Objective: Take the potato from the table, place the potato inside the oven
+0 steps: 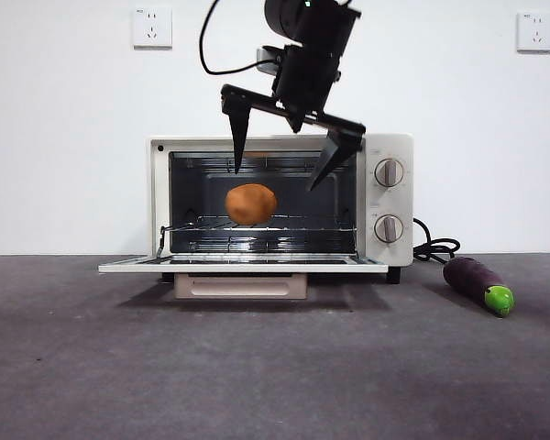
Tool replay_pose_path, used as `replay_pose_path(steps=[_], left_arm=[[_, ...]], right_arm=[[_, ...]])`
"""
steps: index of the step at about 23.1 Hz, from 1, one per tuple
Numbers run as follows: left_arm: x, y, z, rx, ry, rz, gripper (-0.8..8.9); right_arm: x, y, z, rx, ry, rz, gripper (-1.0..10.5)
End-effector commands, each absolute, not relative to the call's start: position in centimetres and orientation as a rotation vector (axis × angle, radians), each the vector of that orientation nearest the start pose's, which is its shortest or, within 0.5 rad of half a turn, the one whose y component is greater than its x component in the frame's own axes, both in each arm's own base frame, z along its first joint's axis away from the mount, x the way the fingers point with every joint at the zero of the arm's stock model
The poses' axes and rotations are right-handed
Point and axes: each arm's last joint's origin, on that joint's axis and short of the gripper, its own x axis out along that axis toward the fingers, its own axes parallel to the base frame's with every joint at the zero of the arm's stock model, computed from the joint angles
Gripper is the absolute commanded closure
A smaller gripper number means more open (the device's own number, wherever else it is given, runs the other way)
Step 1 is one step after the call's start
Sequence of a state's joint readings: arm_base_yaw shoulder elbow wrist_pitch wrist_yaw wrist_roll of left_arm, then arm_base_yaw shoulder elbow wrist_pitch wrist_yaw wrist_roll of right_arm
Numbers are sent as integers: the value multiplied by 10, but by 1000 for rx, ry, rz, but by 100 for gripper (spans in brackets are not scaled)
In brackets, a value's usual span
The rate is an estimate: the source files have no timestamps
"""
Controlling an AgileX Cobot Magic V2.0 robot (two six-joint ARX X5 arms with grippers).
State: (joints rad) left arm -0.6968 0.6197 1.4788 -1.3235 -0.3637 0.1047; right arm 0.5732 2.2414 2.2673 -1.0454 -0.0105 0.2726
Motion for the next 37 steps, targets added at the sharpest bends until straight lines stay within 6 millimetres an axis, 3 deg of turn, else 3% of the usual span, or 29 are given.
replay_pose_path(steps=[1, 5, 8, 13, 15, 18, 22, 25, 29, 33, 37], left_arm=[[10, 5, 438, 326, 386, -346, 819], [10, 5, 438, 285, 393, -337, 819], [10, 5, 438, 236, 401, -327, 819], [15, 1, 430, 172, 446, -306, 819], [22, -5, 422, 134, 494, -287, 819], [38, -18, 400, 164, 591, -236, 819], [67, -40, 370, 291, 738, -169, 822], [87, -58, 360, 328, 764, -188, 822], [114, -80, 356, 319, 779, -334, 823], [151, -87, 345, 321, 831, -383, 823], [198, -75, 325, 207, 936, -461, 823]], right_arm=[[390, 269, 298, -165, 1063, 414, 422], [362, 271, 317, -290, 1103, 448, 586], [324, 269, 348, -379, 1124, 507, 900], [253, 254, 428, -349, 911, 635, 920], [217, 236, 464, -322, 803, 682, 962], [161, 192, 512, -254, 630, 717, 959], [95, 124, 553, -77, 469, 790, 959], [63, 87, 565, 8, 395, 864, 959], [38, 52, 570, 81, 330, 871, 958], [27, 32, 561, 118, 326, 794, 958], [24, 23, 537, 123, 384, 688, 958]])
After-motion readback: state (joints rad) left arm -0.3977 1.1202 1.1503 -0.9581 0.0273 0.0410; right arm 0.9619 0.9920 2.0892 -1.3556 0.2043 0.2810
